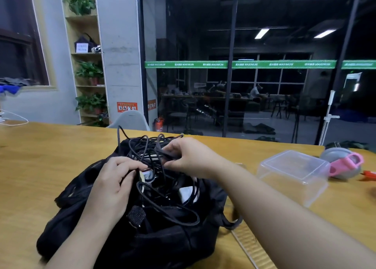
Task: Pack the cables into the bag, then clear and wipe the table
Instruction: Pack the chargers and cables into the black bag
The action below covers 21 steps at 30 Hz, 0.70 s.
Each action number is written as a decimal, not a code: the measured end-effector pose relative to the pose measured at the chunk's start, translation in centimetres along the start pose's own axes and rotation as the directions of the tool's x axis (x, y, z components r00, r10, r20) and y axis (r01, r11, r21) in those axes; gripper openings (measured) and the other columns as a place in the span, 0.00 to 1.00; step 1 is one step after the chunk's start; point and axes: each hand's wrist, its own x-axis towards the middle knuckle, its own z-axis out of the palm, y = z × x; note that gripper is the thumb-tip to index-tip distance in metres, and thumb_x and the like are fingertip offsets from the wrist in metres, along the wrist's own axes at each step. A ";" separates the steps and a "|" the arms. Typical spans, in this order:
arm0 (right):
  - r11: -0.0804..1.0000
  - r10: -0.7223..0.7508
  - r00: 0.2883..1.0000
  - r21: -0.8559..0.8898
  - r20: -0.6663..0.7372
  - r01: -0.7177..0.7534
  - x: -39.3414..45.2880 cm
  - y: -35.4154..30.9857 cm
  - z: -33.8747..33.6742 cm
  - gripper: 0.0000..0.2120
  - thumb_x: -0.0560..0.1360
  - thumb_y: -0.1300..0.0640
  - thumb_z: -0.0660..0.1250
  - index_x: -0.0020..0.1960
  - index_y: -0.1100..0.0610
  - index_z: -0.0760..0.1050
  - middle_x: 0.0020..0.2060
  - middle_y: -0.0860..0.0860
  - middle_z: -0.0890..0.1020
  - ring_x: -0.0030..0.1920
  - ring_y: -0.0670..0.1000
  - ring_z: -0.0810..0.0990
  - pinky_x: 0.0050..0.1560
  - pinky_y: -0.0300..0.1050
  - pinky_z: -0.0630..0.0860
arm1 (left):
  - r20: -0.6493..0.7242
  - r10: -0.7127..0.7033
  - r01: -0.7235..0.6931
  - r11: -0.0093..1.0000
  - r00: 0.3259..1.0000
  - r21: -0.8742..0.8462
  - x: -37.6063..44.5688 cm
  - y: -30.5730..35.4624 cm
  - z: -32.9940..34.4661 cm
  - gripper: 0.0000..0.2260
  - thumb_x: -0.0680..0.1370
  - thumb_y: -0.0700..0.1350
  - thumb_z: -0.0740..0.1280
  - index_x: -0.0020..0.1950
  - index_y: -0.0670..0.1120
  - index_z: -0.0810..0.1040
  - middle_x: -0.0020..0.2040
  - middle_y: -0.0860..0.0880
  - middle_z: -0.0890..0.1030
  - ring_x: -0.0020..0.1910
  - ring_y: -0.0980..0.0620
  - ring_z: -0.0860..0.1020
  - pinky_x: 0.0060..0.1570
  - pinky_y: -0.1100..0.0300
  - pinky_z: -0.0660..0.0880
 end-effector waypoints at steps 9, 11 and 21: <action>0.993 0.017 0.949 -0.114 0.313 0.020 -2.1 -1.7 0.5 0.16 0.78 0.46 0.61 0.60 0.55 0.75 0.52 0.49 0.80 0.52 0.50 0.77 0.51 0.45 0.72 | -0.045 -0.024 0.024 1.000 0.999 0.002 -0.1 0.4 -0.3 0.17 0.76 0.35 0.62 0.44 0.59 0.77 0.48 0.57 0.75 0.50 0.58 0.76 0.49 0.66 0.70; 0.976 0.009 0.946 -0.210 0.325 0.063 -1.9 -1.7 1.2 0.17 0.79 0.48 0.60 0.61 0.58 0.74 0.55 0.53 0.80 0.54 0.54 0.77 0.53 0.48 0.74 | -0.077 -0.032 0.032 0.999 0.996 -0.009 -0.1 0.5 -0.4 0.17 0.76 0.34 0.62 0.45 0.58 0.77 0.48 0.56 0.75 0.48 0.55 0.77 0.48 0.70 0.69; 0.972 -0.228 0.972 -0.036 0.057 0.231 2.0 -3.7 2.9 0.08 0.72 0.57 0.71 0.44 0.62 0.82 0.27 0.52 0.73 0.29 0.49 0.65 0.29 0.37 0.63 | -0.246 -0.002 -0.028 0.993 0.969 -0.118 0.1 1.0 -0.8 0.18 0.76 0.36 0.63 0.44 0.62 0.75 0.46 0.55 0.74 0.48 0.62 0.74 0.48 0.75 0.68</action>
